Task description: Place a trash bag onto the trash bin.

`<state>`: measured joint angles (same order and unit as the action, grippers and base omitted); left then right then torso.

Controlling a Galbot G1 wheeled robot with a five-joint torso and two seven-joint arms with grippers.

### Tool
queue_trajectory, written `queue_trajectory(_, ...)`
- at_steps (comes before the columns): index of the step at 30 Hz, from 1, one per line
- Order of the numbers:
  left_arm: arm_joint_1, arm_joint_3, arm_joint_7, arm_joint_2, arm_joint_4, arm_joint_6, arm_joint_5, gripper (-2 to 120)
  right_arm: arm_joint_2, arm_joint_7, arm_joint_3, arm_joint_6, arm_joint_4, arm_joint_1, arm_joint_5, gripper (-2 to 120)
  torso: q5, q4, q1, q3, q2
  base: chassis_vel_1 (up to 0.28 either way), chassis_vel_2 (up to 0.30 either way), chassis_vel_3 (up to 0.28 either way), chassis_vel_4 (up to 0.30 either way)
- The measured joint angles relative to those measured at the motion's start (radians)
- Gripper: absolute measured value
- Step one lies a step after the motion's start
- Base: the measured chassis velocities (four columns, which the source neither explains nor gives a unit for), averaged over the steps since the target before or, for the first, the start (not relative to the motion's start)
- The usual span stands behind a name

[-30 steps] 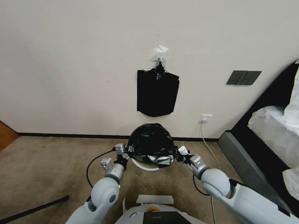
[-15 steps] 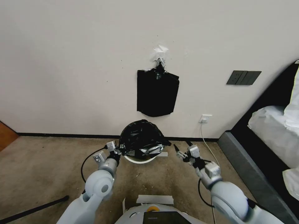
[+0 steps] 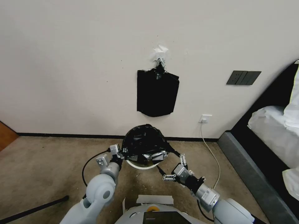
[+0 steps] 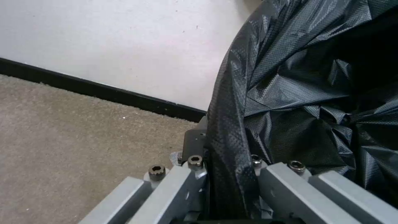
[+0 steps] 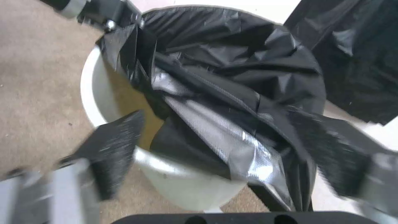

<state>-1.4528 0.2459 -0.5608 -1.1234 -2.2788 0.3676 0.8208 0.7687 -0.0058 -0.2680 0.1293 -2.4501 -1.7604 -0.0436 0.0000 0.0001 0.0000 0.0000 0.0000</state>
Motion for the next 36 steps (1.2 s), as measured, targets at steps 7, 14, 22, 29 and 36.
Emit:
queue_trajectory(7, -0.005, -0.008, 0.004, -0.002, -0.014, 0.009, -0.003, 1, -0.014, -0.01, 0.013, 0.045, 0.015, 0.028, -0.031, 55, 0.0, -0.0001, 0.0, 0.0, 0.0, 0.0, 0.0, 0.0, 0.0)
queue_trajectory(14, -0.018, -0.007, 0.006, -0.003, -0.032, 0.012, -0.002, 1, -0.021, -0.019, 0.026, 0.071, 0.017, 0.03, -0.04, 28, 0.0, 0.0, 0.0, 0.0, 0.0, 0.0, 0.0, 0.0, 0.0)
queue_trajectory(22, -0.018, -0.01, 0.006, -0.009, -0.034, 0.013, -0.002, 1, -0.018, 0.0, 0.033, 0.013, 0.032, 0.034, -0.044, 0, -0.0001, -0.0001, 0.0, 0.0, 0.0, 0.0, 0.0, 0.0, 0.0)
queue_trajectory(29, 0.0, -0.007, -0.02, -0.013, -0.029, 0.017, 0.037, 1, -0.019, -0.016, 0.041, -0.098, 0.051, 0.017, -0.044, 0, 0.0, 0.0, 0.0, 0.0, 0.0, 0.0, 0.0, 0.0, 0.0)
queue_trajectory(36, 0.034, 0.0, -0.084, -0.022, -0.032, 0.026, 0.16, 1, -0.021, -0.25, 0.037, -0.288, 0.115, -0.012, -0.027, 0, -0.0002, -0.0003, 0.0, 0.0, 0.0, 0.0, 0.0, 0.0, 0.0)
